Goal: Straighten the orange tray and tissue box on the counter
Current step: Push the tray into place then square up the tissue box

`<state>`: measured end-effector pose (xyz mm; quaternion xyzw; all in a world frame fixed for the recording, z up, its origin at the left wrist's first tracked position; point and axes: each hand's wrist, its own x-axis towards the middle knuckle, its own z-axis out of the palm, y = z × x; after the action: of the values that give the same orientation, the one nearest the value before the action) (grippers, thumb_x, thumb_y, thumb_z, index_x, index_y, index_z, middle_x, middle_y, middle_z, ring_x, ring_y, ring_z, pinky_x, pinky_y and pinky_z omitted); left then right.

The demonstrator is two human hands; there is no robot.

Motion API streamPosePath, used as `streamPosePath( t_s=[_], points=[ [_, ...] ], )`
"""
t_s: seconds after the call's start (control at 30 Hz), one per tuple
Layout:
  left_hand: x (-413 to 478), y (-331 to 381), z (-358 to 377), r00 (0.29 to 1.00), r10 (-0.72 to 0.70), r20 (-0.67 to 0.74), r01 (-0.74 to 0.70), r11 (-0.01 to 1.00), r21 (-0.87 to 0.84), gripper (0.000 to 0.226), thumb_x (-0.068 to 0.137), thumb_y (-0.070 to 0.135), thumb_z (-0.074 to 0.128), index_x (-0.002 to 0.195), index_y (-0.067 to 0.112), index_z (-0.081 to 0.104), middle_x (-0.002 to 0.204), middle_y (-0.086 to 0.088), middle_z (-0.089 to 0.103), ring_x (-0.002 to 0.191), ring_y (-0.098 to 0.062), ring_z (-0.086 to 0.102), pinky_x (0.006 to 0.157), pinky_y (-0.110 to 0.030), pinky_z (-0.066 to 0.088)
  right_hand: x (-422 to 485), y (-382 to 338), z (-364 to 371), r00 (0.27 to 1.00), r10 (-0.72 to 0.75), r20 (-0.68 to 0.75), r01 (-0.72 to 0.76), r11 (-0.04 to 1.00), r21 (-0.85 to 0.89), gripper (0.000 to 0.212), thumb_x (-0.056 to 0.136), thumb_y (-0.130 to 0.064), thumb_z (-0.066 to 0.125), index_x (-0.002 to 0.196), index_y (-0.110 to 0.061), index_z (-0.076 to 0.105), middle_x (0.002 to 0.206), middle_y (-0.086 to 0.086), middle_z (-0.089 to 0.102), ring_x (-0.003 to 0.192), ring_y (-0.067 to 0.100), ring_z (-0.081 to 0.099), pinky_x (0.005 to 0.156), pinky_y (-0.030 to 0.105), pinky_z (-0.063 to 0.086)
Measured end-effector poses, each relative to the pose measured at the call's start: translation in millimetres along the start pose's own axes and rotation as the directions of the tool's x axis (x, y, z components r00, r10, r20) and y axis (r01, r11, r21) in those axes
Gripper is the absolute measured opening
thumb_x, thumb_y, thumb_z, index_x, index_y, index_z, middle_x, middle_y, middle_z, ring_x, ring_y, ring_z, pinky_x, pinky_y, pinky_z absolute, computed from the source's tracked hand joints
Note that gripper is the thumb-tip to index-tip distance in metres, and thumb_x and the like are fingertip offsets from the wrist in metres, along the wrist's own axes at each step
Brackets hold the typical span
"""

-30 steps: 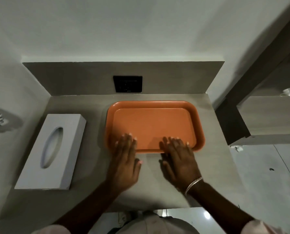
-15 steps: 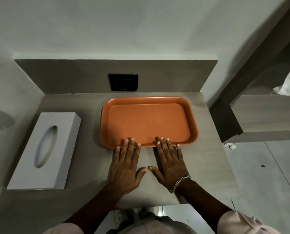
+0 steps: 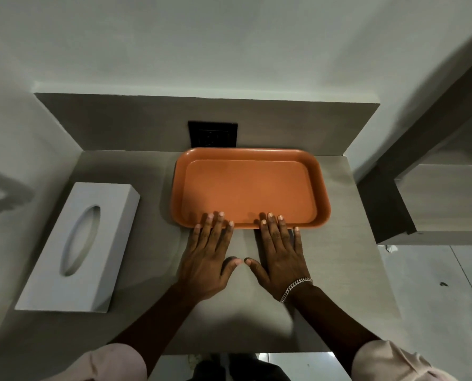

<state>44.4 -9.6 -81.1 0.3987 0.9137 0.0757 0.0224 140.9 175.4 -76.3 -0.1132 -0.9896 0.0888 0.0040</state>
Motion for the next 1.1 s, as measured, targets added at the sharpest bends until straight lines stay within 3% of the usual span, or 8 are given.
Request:
streamPosePath(
  t_s=[0.23, 0.33, 0.43, 0.57, 0.7, 0.9, 1.1],
  points=[
    [-9.5, -3.2, -21.8, 0.996, 0.030, -0.086, -0.043, 0.986, -0.161, 0.068, 0.097, 0.046, 0.035, 0.151, 0.010, 0.017, 0.162, -0.016, 0.014, 0.151, -0.032, 0.006, 0.118, -0.057, 0.022, -0.4, -10.8, -8.9, 1.000, -0.018, -0.017, 0.020, 0.995, 0.100, 0.084, 0.092, -0.069, 0.024, 0.156, -0.019, 0.002, 0.164, 0.002, -0.004, 0.152, 0.023, -0.008, 0.121, 0.049, -0.001],
    [-23.6, -15.1, -40.7, 0.964, -0.102, -0.246, 0.023, 0.951, -0.308, 0.065, 0.093, 0.031, 0.052, 0.147, 0.003, 0.028, 0.157, -0.020, 0.026, 0.149, -0.035, 0.017, 0.118, -0.058, 0.024, -3.2, -35.9, -19.9, 0.985, -0.166, -0.051, 0.173, 0.954, 0.243, 0.078, 0.093, -0.065, 0.028, 0.156, -0.024, 0.006, 0.164, 0.001, 0.002, 0.152, 0.019, -0.003, 0.121, 0.045, 0.007],
    [-42.2, -42.0, -61.5, 0.917, -0.265, -0.298, 0.171, 0.936, -0.307, 0.064, 0.087, 0.022, 0.060, 0.144, 0.002, 0.036, 0.155, -0.021, 0.032, 0.146, -0.037, 0.023, 0.115, -0.062, 0.027, 0.3, -70.6, -24.5, 0.937, -0.347, -0.051, 0.346, 0.894, 0.285, 0.071, 0.094, -0.057, 0.038, 0.154, -0.023, 0.019, 0.163, 0.007, 0.018, 0.152, 0.022, 0.011, 0.122, 0.047, 0.019],
    [-71.5, -91.1, -83.1, 0.824, -0.524, -0.215, 0.490, 0.850, -0.193, 0.077, 0.081, 0.044, 0.054, 0.147, 0.013, 0.031, 0.160, -0.018, 0.021, 0.149, -0.039, 0.011, 0.116, -0.067, 0.015, 17.0, -117.0, -18.4, 0.847, -0.523, 0.099, 0.493, 0.840, 0.226, 0.073, 0.092, -0.062, 0.036, 0.154, -0.026, 0.022, 0.165, 0.004, 0.010, 0.153, 0.023, 0.007, 0.121, 0.049, 0.014],
    [-91.4, -128.6, -87.5, 0.711, -0.692, -0.128, 0.683, 0.722, -0.110, 0.102, 0.073, 0.067, 0.059, 0.151, 0.019, 0.015, 0.162, -0.020, 0.006, 0.147, -0.046, 0.002, 0.112, -0.070, 0.005, 37.5, -150.9, -3.4, 0.791, -0.577, 0.203, 0.564, 0.817, 0.120, 0.079, 0.086, -0.073, 0.031, 0.154, -0.033, 0.017, 0.166, 0.005, 0.003, 0.152, 0.028, 0.001, 0.118, 0.059, 0.011],
    [-91.2, -151.5, -87.0, 0.592, -0.803, -0.068, 0.800, 0.596, -0.066, 0.113, 0.063, 0.076, 0.061, 0.148, 0.024, 0.009, 0.156, -0.028, 0.015, 0.140, -0.050, 0.018, 0.111, -0.068, 0.018, 45.2, -168.8, 21.7, 0.770, -0.579, 0.268, 0.594, 0.804, 0.031, 0.083, 0.082, -0.080, 0.025, 0.153, -0.041, 0.005, 0.166, 0.004, -0.004, 0.152, 0.031, -0.010, 0.114, 0.068, -0.002],
    [-87.9, -155.9, -85.9, 0.559, -0.824, -0.093, 0.816, 0.566, -0.114, 0.118, 0.056, 0.075, 0.067, 0.147, 0.022, 0.014, 0.151, -0.028, 0.025, 0.137, -0.049, 0.025, 0.111, -0.061, 0.023, 46.4, -171.0, 29.8, 0.777, -0.580, 0.246, 0.600, 0.800, -0.010, 0.085, 0.081, -0.082, 0.019, 0.153, -0.041, 0.002, 0.166, 0.005, 0.002, 0.152, 0.031, -0.005, 0.114, 0.068, -0.005]
  ],
)
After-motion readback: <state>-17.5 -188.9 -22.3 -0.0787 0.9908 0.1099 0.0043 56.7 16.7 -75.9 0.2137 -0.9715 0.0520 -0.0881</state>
